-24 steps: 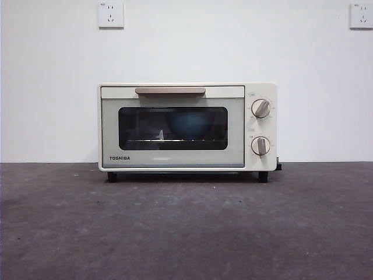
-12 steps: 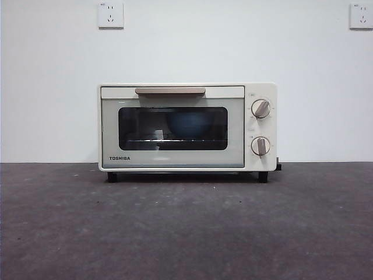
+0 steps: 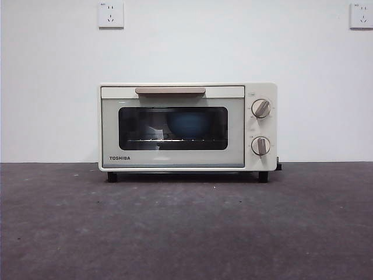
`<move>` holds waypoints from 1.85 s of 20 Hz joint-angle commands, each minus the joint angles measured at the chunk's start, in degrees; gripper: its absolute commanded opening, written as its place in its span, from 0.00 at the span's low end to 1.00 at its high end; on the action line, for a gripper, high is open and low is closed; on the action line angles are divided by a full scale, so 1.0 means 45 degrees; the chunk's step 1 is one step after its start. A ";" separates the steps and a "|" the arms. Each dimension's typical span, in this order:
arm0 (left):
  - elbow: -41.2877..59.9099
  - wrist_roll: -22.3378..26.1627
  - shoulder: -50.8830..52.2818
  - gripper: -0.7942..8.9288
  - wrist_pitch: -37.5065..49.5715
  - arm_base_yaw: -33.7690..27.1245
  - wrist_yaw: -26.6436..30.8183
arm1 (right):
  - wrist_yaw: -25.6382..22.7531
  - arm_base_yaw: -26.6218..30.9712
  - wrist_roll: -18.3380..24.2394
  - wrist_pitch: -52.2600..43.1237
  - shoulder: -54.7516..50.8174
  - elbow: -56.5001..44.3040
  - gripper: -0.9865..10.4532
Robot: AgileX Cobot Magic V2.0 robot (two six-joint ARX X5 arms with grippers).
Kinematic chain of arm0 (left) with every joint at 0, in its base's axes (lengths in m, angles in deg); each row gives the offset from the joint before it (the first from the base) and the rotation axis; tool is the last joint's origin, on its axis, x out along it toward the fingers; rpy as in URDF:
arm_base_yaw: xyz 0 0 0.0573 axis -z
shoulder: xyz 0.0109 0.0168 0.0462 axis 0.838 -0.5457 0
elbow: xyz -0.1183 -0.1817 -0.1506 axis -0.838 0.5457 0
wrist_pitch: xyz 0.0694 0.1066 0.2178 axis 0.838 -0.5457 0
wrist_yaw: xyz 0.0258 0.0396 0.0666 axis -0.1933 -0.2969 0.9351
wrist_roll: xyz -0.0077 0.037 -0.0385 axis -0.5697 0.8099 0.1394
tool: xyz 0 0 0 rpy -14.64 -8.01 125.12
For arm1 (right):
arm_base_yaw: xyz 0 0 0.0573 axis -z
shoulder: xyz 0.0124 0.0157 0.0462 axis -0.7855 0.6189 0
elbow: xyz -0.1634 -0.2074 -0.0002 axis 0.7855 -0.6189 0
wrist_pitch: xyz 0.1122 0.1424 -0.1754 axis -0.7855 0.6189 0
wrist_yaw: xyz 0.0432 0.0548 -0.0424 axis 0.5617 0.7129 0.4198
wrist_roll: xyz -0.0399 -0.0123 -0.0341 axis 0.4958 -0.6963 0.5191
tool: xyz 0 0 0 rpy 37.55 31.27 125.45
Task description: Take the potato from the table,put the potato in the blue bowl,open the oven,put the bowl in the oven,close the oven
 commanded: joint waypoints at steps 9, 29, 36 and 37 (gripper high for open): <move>0.0112 0.0165 -0.0325 0.08 0.0087 0.0044 -0.0034 | 0.1025 0.6742 0.6703 -0.5450 -0.2239 -0.2934 0.09; 0.0112 0.0160 -0.0325 0.08 0.0087 0.0044 -0.0034 | 0.7538 1.0924 0.8092 -1.8107 -0.4915 -1.4994 0.09; 0.0107 0.0165 -0.0335 0.08 0.0087 0.0044 -0.0034 | 0.5139 1.1147 0.7912 -1.5815 -0.5965 -1.5271 0.09; 0.0107 0.0160 -0.0345 0.08 0.0092 0.0044 -0.0034 | 0.5163 1.1293 0.7912 -1.5650 -0.5935 -1.5271 0.09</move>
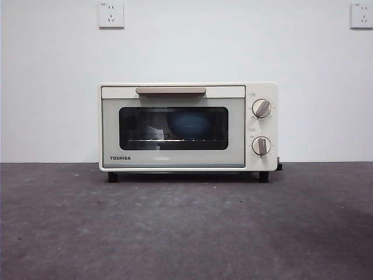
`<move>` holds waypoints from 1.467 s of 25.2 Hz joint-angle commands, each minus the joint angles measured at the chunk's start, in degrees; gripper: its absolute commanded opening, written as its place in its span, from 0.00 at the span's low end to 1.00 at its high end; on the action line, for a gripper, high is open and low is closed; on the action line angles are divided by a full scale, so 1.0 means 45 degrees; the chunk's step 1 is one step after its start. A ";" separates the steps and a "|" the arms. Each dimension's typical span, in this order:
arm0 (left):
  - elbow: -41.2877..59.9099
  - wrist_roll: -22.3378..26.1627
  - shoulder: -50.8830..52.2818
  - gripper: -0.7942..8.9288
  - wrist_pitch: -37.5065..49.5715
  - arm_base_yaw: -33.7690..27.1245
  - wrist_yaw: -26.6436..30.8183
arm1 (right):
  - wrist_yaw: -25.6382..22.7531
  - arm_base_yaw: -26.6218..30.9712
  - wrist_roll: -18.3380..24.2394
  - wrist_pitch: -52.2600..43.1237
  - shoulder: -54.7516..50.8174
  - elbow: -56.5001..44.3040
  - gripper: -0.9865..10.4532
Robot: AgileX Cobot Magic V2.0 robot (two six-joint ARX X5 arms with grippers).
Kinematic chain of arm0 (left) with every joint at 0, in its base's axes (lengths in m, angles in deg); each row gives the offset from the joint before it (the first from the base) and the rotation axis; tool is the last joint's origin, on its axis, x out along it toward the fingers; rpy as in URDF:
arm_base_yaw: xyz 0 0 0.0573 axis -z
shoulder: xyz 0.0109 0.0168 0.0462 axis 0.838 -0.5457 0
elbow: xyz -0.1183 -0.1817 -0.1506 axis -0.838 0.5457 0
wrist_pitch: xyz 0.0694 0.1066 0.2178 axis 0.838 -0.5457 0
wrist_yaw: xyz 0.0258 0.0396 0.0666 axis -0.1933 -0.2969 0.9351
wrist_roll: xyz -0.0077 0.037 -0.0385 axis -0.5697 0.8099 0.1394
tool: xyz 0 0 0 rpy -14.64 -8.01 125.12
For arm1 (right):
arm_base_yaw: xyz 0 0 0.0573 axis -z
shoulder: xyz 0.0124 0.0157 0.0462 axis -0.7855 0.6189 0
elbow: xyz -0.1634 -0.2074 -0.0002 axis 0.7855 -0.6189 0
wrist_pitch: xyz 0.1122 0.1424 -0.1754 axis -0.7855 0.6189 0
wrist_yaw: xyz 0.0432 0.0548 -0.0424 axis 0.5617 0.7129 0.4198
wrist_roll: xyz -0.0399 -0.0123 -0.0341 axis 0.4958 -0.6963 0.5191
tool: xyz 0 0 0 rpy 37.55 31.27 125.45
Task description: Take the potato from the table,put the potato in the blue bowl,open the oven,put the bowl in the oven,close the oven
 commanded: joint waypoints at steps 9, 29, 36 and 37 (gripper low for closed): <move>0.0107 0.0151 -0.0073 0.08 0.0063 0.0044 0.0000 | 0.1394 0.0811 0.0340 0.0913 -0.0087 -0.0044 0.09; 0.0107 0.0146 -0.0117 0.08 0.0063 0.0044 0.0000 | 0.1287 0.0816 0.0053 0.0865 -0.0053 -0.0044 0.09; 0.0107 0.0146 -0.0117 0.08 0.0063 0.0044 0.0000 | 0.1287 0.0816 0.0053 0.0865 -0.0053 -0.0044 0.09; 0.0107 0.0151 -0.0117 0.08 0.0063 0.0044 0.0000 | 0.1287 0.0816 0.0053 0.0865 -0.0053 -0.0044 0.09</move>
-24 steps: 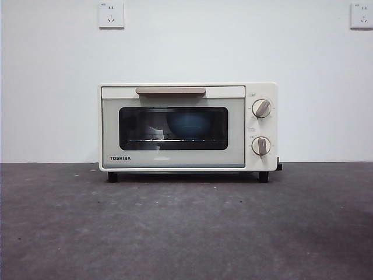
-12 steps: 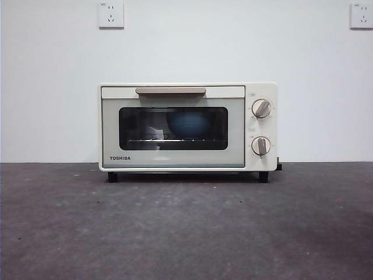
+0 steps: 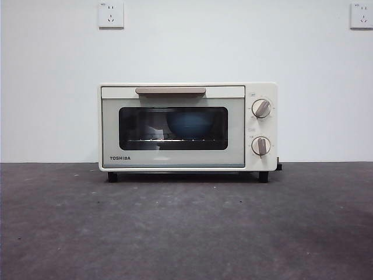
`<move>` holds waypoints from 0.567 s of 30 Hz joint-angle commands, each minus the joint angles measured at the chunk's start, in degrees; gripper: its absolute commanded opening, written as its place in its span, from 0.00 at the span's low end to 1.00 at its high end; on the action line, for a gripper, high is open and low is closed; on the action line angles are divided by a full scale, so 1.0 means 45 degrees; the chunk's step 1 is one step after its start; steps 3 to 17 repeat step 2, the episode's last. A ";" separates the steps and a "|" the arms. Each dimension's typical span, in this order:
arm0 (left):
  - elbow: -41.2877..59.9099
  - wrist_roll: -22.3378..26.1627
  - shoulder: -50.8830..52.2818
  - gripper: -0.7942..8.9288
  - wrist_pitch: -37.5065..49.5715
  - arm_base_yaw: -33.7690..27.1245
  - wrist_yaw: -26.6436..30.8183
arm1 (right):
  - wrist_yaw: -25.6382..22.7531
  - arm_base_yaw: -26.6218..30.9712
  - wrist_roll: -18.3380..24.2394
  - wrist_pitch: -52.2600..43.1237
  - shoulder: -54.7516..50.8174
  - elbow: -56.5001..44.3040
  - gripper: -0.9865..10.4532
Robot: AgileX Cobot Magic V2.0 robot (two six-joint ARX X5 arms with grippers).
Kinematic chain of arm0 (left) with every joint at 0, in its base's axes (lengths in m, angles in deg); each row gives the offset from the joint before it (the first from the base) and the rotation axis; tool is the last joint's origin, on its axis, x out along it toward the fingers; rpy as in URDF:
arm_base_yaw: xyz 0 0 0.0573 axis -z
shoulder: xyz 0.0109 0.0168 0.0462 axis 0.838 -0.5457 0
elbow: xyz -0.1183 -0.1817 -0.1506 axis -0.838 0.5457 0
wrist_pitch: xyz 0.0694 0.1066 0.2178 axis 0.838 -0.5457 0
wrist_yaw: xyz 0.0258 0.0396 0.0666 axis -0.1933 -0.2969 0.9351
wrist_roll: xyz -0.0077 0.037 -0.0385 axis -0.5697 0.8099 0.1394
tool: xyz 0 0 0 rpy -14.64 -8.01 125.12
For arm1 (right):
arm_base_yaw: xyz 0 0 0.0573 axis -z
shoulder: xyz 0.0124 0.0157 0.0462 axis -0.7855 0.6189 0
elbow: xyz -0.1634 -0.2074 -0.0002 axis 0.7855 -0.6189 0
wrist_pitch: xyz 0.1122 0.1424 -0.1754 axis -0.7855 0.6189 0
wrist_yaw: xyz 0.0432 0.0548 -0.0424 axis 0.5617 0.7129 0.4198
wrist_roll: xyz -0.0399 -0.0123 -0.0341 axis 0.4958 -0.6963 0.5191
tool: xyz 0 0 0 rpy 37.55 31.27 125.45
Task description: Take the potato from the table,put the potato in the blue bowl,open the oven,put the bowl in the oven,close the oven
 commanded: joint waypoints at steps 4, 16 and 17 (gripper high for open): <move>0.0107 0.0146 -0.0015 0.08 0.0063 0.0044 0.0000 | -0.0005 0.0000 -0.0141 0.0019 0.0000 -0.0073 0.09; 0.0107 0.0146 -0.0015 0.08 0.0063 0.0044 0.0000 | -0.0005 0.0000 -0.0141 0.0019 0.0000 -0.0073 0.09; 0.0107 0.0146 -0.0015 0.08 0.0063 0.0044 0.0000 | -0.0005 0.0000 -0.0141 0.0019 0.0000 -0.0073 0.09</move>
